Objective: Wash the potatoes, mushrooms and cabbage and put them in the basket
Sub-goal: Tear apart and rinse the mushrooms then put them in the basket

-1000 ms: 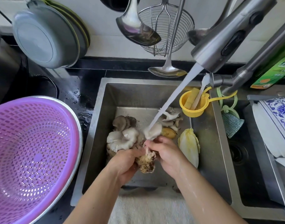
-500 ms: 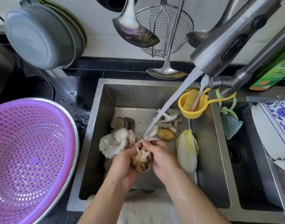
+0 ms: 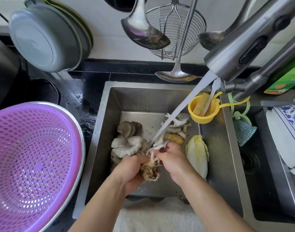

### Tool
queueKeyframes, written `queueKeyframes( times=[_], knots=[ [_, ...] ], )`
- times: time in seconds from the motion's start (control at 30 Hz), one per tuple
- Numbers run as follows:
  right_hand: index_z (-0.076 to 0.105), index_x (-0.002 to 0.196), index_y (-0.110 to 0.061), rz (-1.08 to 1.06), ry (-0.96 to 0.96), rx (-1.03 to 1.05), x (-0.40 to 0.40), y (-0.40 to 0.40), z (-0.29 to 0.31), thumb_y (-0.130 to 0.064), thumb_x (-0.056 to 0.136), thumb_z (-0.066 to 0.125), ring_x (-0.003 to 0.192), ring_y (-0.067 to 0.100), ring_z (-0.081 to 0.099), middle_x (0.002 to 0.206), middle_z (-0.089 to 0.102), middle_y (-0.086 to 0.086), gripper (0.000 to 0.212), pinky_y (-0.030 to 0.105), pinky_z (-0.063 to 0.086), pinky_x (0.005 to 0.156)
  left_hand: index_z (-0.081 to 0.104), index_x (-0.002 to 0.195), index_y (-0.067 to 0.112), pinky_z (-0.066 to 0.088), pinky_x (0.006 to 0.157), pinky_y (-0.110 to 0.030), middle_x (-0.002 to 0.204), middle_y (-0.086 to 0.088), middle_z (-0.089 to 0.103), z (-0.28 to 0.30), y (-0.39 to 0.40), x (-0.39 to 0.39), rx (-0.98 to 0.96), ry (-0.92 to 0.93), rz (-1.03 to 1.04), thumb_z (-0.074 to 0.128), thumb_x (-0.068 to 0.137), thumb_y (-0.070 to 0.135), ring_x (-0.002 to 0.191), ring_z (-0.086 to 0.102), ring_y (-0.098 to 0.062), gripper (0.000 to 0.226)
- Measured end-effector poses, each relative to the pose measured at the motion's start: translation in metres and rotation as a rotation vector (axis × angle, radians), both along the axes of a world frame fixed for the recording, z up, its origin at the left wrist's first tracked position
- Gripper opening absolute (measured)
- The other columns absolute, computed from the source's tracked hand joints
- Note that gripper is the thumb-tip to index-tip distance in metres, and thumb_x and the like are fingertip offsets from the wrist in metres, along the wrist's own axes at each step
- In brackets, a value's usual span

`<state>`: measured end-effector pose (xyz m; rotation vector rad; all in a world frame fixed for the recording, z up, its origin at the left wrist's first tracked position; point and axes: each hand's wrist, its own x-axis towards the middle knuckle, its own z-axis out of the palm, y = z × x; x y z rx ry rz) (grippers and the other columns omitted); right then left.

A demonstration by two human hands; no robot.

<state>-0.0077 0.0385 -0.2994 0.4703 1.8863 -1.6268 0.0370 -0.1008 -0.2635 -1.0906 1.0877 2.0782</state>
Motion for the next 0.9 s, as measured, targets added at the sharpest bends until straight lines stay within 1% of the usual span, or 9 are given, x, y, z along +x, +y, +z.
queueKeyframes(
  times=[0.13,0.27,0.43,0.5,0.6,0.7,0.77,0.83,0.9],
  knots=[
    [0.072,0.100,-0.020,0.163,0.153,0.144,0.009,-0.003,0.004,-0.021,0.082,0.084,0.092,0.010,0.074,0.094,0.079,-0.007,0.022,0.041,0.060,0.090,0.069,0.123,-0.007,0.058,0.088,-0.049,0.123,-0.029,0.070,0.004,-0.012,-0.002,0.044,-0.020,-0.119,0.051,0.097,-0.011,0.108,0.066,-0.039,0.033],
    [0.070,0.104,-0.019,0.313,0.329,0.360,0.017,-0.003,0.010,-0.015,0.086,0.081,0.087,0.005,0.066,0.097,0.073,-0.010,0.022,0.010,0.048,0.067,0.071,0.115,-0.009,0.058,0.088,-0.048,0.119,-0.032,0.071,0.000,-0.004,-0.009,-0.138,-0.055,-0.241,0.047,0.092,-0.021,0.106,0.071,-0.040,0.036],
    [0.071,0.100,-0.021,0.207,0.223,0.308,0.016,0.000,0.011,-0.016,0.083,0.082,0.085,0.007,0.070,0.090,0.075,-0.010,0.020,0.025,0.056,0.072,0.072,0.111,-0.011,0.062,0.089,-0.045,0.113,-0.029,0.074,-0.002,0.001,-0.016,-0.209,-0.048,-0.307,0.047,0.087,-0.027,0.109,0.072,-0.040,0.038],
    [0.074,0.101,-0.022,0.133,0.152,0.207,0.016,0.003,0.009,-0.012,0.082,0.082,0.090,0.011,0.073,0.092,0.078,-0.008,0.023,0.038,0.060,0.085,0.072,0.111,-0.010,0.060,0.095,-0.045,0.112,-0.026,0.075,0.000,0.005,-0.014,-0.219,-0.034,-0.286,0.050,0.087,-0.026,0.111,0.072,-0.039,0.037],
    [0.075,0.101,-0.013,-0.076,-0.013,-0.011,0.014,0.008,0.007,-0.001,0.084,0.077,0.093,0.024,0.076,0.096,0.080,0.004,0.021,0.050,0.060,0.091,0.070,0.118,-0.011,0.062,0.085,-0.040,0.119,-0.028,0.073,0.000,0.007,-0.010,-0.078,-0.001,-0.172,0.049,0.089,-0.022,0.114,0.070,-0.042,0.038],
    [0.070,0.094,-0.002,-0.225,-0.255,-0.322,0.012,0.012,0.011,0.009,0.092,0.065,0.073,0.022,0.074,0.084,0.076,0.013,0.012,0.036,0.061,0.067,0.071,0.120,-0.009,0.061,0.076,-0.034,0.120,-0.024,0.073,0.004,0.003,-0.008,0.101,0.038,-0.139,0.055,0.085,-0.014,0.100,0.074,-0.032,0.039],
    [0.069,0.091,-0.002,-0.209,-0.314,-0.413,0.013,0.013,0.013,0.008,0.094,0.063,0.066,0.017,0.072,0.078,0.075,0.011,0.012,0.031,0.058,0.063,0.075,0.112,-0.005,0.058,0.076,-0.034,0.110,-0.021,0.075,0.008,-0.001,-0.009,0.167,0.025,-0.178,0.059,0.076,-0.005,0.089,0.075,-0.026,0.040],
    [0.071,0.093,-0.004,-0.102,-0.250,-0.343,0.014,0.014,0.011,0.007,0.092,0.067,0.078,0.021,0.075,0.085,0.077,0.011,0.012,0.033,0.060,0.070,0.077,0.106,-0.001,0.058,0.071,-0.033,0.101,-0.018,0.076,0.008,-0.004,-0.008,0.136,-0.024,-0.257,0.056,0.079,-0.009,0.081,0.075,-0.023,0.035],
    [0.075,0.093,-0.012,0.074,-0.089,-0.091,0.014,0.013,0.009,0.005,0.086,0.075,0.091,0.022,0.075,0.090,0.079,0.005,0.019,0.035,0.061,0.081,0.076,0.104,0.001,0.058,0.067,-0.032,0.095,-0.016,0.077,0.006,-0.004,-0.007,0.025,-0.058,-0.351,0.050,0.091,-0.016,0.078,0.074,-0.022,0.033]
  ],
)
